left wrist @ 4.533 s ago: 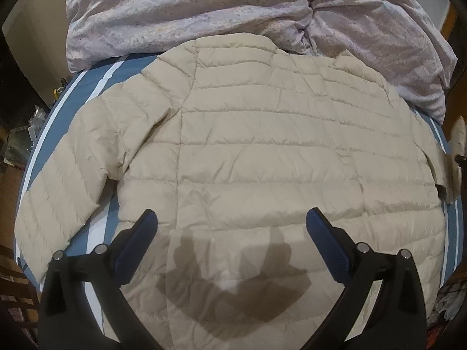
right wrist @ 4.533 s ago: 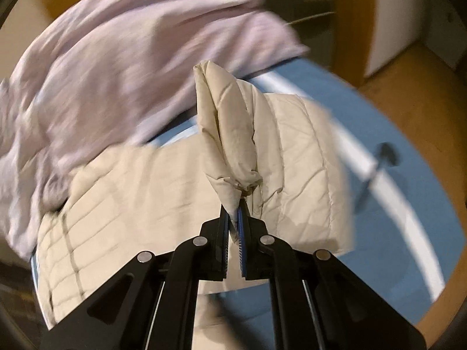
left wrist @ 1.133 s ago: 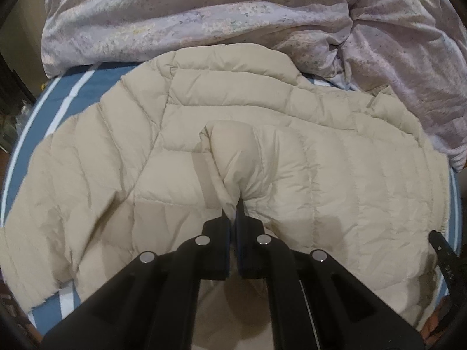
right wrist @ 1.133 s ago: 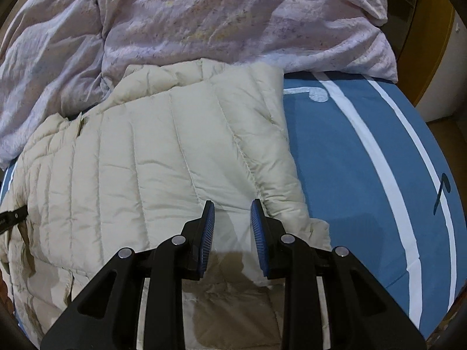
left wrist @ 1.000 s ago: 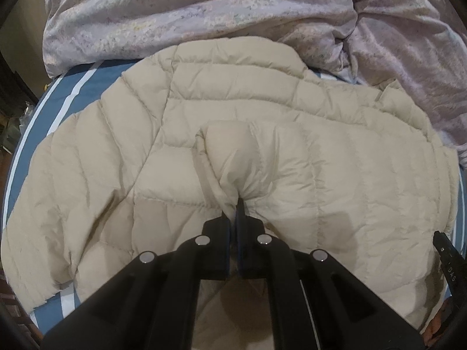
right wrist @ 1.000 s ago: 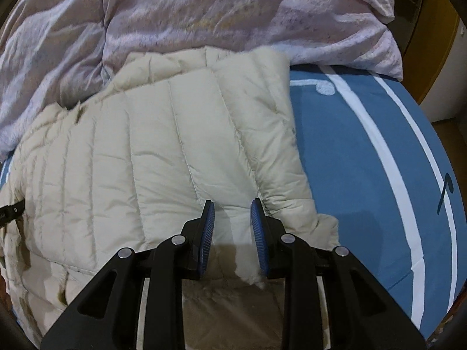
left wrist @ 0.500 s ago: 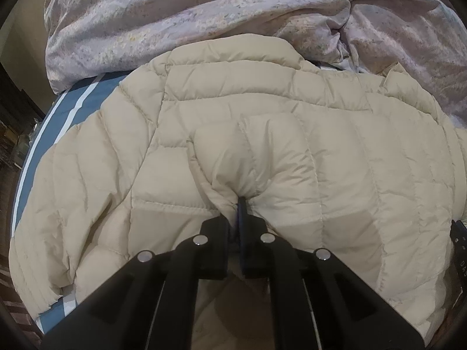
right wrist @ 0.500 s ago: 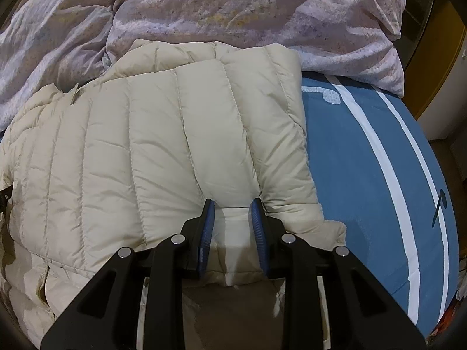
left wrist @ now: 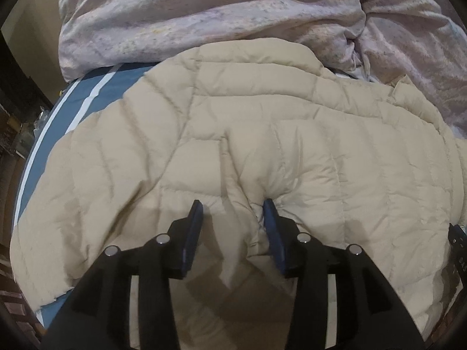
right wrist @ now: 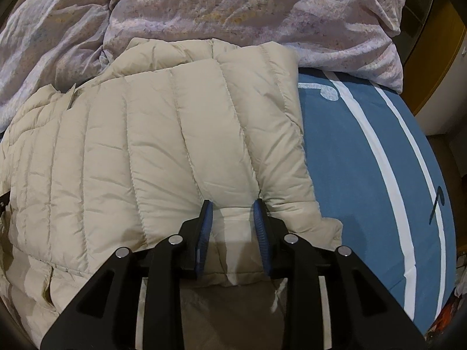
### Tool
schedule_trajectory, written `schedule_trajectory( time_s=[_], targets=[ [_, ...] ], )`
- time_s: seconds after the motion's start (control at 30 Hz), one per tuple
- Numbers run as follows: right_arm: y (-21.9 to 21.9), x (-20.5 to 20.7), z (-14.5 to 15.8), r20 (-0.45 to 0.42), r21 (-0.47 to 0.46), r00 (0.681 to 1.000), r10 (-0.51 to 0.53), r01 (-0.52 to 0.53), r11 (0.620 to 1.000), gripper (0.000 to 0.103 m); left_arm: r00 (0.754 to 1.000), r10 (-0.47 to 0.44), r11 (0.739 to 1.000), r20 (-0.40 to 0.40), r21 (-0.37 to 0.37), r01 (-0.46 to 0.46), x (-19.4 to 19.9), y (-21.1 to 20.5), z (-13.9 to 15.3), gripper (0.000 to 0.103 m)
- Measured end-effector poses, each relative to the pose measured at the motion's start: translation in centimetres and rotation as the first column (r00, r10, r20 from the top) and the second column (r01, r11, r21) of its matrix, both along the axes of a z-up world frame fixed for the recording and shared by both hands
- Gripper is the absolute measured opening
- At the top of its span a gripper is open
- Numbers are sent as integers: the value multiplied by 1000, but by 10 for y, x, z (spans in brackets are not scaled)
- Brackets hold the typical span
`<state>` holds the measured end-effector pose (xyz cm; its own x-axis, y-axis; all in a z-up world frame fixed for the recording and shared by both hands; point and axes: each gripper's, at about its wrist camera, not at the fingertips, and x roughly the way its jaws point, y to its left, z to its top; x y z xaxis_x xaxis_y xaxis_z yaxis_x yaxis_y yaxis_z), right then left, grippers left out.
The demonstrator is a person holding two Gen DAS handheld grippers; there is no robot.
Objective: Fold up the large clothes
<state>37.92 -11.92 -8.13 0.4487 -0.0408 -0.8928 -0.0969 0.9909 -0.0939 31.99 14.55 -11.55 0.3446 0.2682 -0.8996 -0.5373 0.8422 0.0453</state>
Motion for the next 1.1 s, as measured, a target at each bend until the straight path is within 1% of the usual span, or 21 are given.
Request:
schedule_trajectory(
  time_s=[0.07, 0.23, 0.37, 0.47, 0.57, 0.6, 0.7, 0.77, 0.83, 0.93, 1.0, 1.07, 1.1],
  targets=[
    [2, -2, 6, 5, 5, 1000, -1, 1, 1000, 55, 1000, 0, 1000, 6, 5, 0, -5, 2, 4, 45],
    [22, -15, 22, 48, 42, 998, 44, -46, 998, 55, 1000, 5, 1000, 27, 7, -5, -23, 7, 17, 46],
    [49, -25, 28, 64, 50, 990, 126, -130, 990, 55, 999, 35, 999, 30, 17, -36, -38, 15, 24, 47],
    [65, -28, 22, 40, 45, 986, 160, -161, 986, 55, 997, 73, 997, 33, 10, -73, -54, 26, 27, 47],
    [75, -26, 7, -21, 19, 986, 164, -164, 986, 56, 992, 118, 993, 36, 9, -118, -73, 41, 32, 47],
    [76, -25, 2, -34, 12, 986, 162, -162, 987, 57, 989, 142, 990, 35, 6, -142, -82, 50, 33, 47],
    [78, -24, -1, -40, 2, 987, 159, -159, 987, 57, 980, 193, 981, 40, -7, -193, -108, 71, 35, 47],
    [78, -23, -2, -43, 0, 986, 160, -160, 987, 57, 973, 228, 973, 32, 11, -229, -125, 82, 36, 47],
    [78, -24, -1, -43, 1, 986, 158, -158, 987, 57, 964, 264, 964, 34, 4, -264, -144, 96, 37, 47],
    [79, -25, 1, -42, 10, 988, 149, -148, 989, 58, 947, 319, 948, 33, 12, -319, -172, 116, 40, 47],
    [79, -28, 5, -36, 26, 988, 149, -148, 989, 62, 934, 358, 933, 26, 21, -358, -191, 130, 40, 47],
    [82, -32, 9, -25, 36, 987, 156, -155, 987, 62, 922, 388, 921, 20, 21, -388, -206, 141, 41, 47],
    [83, -34, 11, -20, 41, 987, 160, -159, 986, 62, 912, 410, 912, 15, 20, -411, -217, 148, 40, 47]
  ],
)
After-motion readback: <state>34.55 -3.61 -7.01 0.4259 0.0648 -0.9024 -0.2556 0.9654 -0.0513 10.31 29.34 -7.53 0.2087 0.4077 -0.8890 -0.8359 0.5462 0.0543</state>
